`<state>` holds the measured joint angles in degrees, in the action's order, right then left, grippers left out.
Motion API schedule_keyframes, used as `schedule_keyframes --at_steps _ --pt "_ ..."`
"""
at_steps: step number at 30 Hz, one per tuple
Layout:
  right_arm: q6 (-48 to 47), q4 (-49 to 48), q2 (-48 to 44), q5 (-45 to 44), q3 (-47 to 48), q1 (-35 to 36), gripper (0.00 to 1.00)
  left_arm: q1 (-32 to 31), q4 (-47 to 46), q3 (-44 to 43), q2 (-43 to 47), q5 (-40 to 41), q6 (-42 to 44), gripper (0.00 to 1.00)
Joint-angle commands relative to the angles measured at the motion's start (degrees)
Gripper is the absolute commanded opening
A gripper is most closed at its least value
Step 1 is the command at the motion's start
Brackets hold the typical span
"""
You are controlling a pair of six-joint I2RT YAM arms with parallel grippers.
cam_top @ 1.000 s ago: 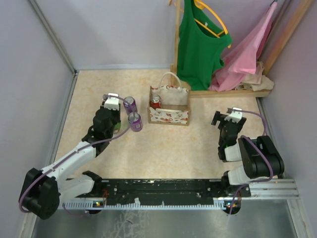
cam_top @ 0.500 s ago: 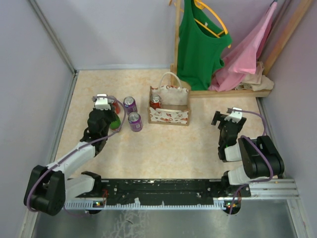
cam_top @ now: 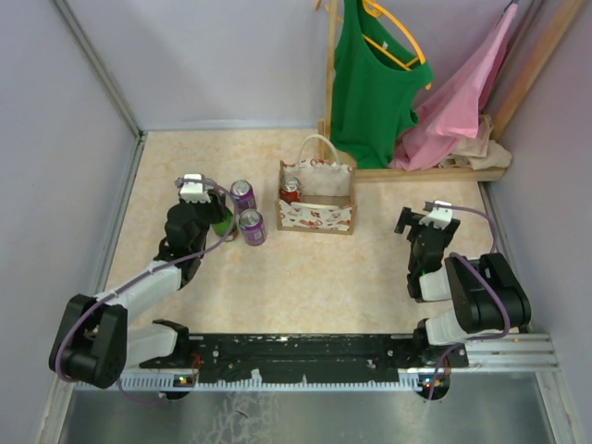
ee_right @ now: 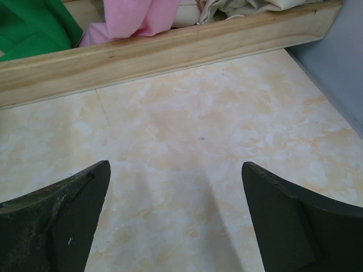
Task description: Take the beverage out of the canvas bag
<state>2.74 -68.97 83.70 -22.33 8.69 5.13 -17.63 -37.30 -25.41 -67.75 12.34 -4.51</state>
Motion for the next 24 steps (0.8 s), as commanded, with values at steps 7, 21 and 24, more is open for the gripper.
schedule_keyframes --at_steps 7,21,24 --pt "-0.1 -2.5 -0.5 -0.2 1.2 -0.3 0.99 0.1 -2.8 -3.4 2.5 -0.5 -0.3 1.00" --pt "0.0 -2.4 -0.5 -0.2 1.2 -0.3 0.99 -4.4 12.4 -28.0 -2.8 -17.2 9.1 0.98" --pt "-0.1 -2.4 -0.5 -0.2 1.2 -0.3 0.99 -8.7 23.1 -40.1 -10.1 -18.3 9.4 0.98"
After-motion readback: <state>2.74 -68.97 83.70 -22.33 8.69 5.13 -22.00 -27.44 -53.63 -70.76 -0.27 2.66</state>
